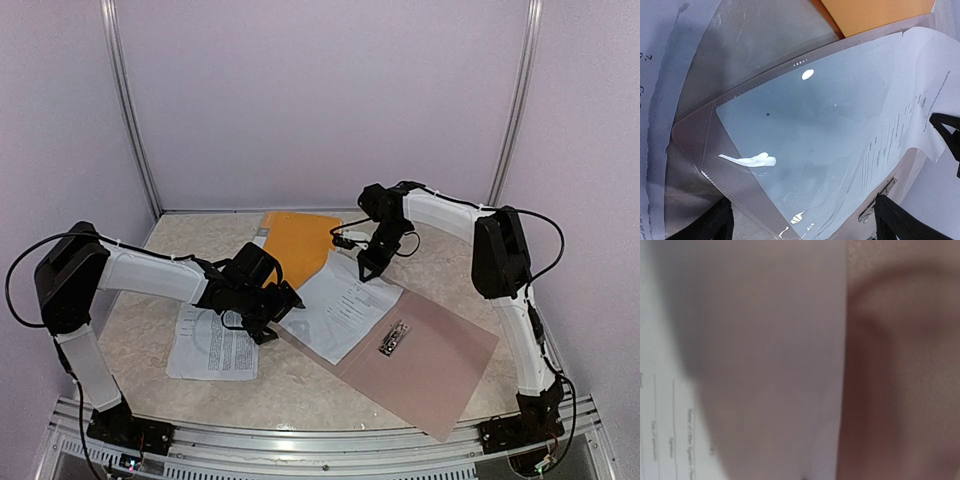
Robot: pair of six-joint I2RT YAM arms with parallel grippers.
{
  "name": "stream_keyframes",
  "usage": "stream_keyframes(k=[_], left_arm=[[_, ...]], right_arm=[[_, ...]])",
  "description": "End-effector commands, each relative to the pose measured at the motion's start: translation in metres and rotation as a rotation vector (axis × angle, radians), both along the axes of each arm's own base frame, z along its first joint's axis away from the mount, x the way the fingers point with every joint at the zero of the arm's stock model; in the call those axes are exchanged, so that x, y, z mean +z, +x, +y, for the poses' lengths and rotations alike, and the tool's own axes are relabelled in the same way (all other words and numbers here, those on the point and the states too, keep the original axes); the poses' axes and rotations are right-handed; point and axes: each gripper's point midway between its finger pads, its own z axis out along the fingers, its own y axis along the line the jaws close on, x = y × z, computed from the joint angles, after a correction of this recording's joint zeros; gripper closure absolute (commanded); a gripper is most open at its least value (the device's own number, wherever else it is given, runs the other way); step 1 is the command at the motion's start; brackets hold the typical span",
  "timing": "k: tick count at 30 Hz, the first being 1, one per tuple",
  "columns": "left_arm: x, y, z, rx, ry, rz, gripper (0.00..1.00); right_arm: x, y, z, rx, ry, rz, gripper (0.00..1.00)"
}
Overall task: Put the files into the folder
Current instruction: Insert the folder to form pockets on the folder.
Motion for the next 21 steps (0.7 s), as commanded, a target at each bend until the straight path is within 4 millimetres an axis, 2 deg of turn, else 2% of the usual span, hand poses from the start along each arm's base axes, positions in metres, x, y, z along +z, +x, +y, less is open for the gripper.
stream_keyframes(k=[1,11,21], left_arm=[[-0.054,-0.031,0.033,0.003,0.161,0.134,0.06],[-0.054,-0.03,0.035,-0.004,0.178,0.129,0.06],[-0.055,-0.03,0.036,-0.004,0.186,0.126,0.06]], right_arm=[[0.006,0.006,-0.003,0.002,-0.02,-0.022,1.0],[0.012,0.026,-0.004,-0.036,-0.052,-0.092,1.0],[-0.003,0.008,0.0,-0.005,-0.05,-0.033,1.0]])
